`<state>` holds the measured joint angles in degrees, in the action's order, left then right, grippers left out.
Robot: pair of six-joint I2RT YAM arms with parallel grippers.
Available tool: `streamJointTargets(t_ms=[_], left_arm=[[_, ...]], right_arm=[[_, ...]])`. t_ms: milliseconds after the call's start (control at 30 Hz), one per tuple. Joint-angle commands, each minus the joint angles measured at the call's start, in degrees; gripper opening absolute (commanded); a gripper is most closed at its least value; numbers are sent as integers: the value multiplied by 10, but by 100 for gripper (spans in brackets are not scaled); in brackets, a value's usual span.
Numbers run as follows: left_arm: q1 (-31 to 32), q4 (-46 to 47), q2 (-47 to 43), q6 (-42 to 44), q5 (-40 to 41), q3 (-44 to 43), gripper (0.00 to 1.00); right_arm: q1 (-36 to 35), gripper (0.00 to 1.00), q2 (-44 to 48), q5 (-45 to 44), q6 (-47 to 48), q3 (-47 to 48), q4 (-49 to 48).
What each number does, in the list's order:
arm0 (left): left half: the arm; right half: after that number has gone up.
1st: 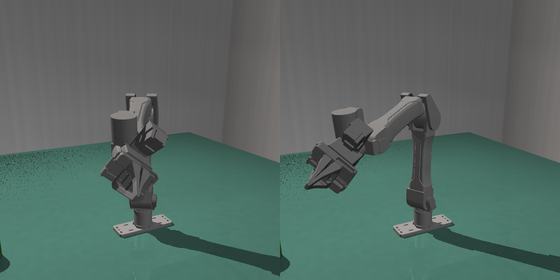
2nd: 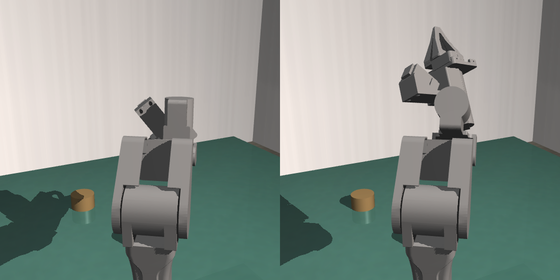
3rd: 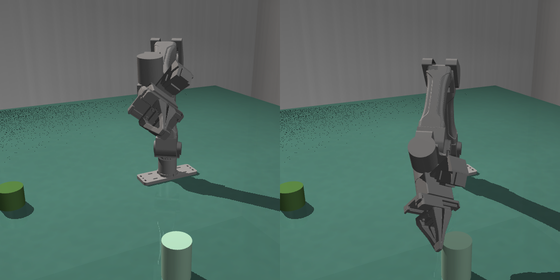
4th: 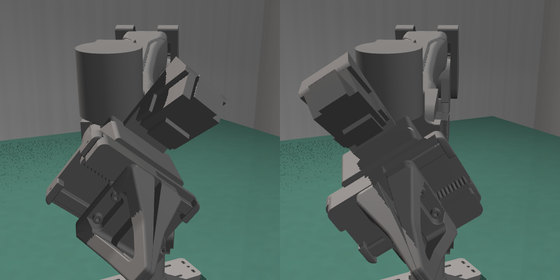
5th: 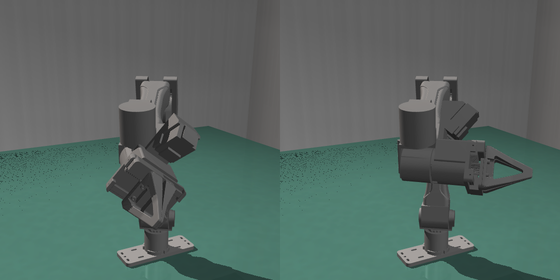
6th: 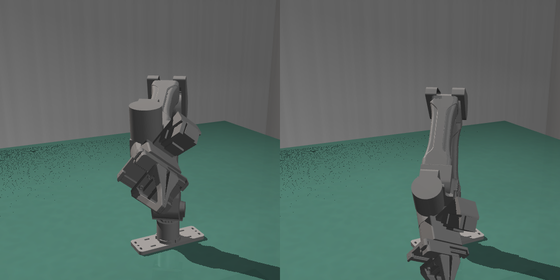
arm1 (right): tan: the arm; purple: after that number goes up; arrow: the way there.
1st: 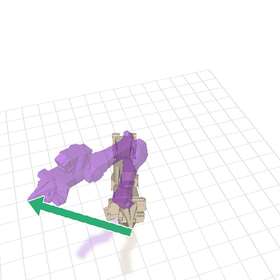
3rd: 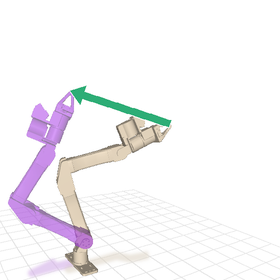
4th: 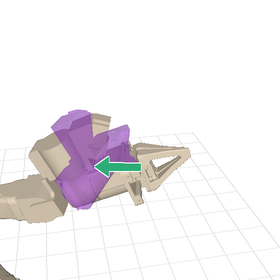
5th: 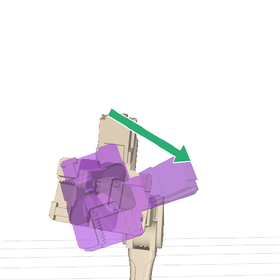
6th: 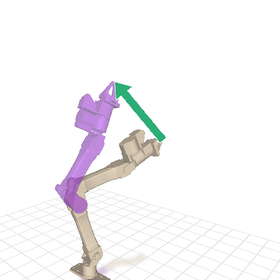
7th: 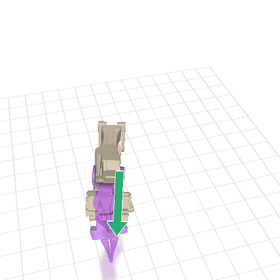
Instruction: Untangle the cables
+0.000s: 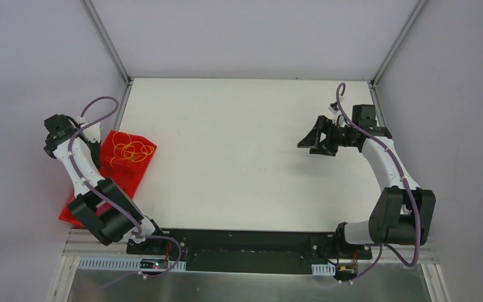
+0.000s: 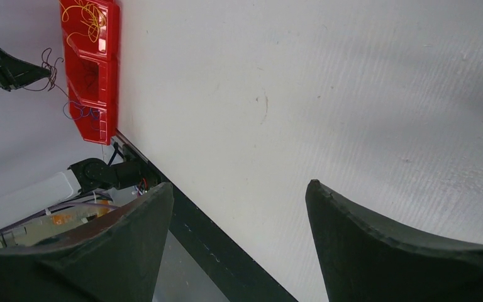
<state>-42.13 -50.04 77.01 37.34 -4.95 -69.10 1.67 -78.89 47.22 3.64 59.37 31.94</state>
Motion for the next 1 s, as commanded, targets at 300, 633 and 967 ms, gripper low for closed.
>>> streamJointTargets(t_ms=[300, 633, 967], left_arm=[[5, 170, 157, -15, 12, 21, 0], [36, 208, 185, -1, 44, 44, 0], [42, 130, 71, -13, 69, 29, 57]], right_arm=[[-4, 80, 24, 1, 12, -3, 16], [-4, 80, 14, 0, 7, 5, 14], [-4, 81, 21, 0, 12, 0, 16]])
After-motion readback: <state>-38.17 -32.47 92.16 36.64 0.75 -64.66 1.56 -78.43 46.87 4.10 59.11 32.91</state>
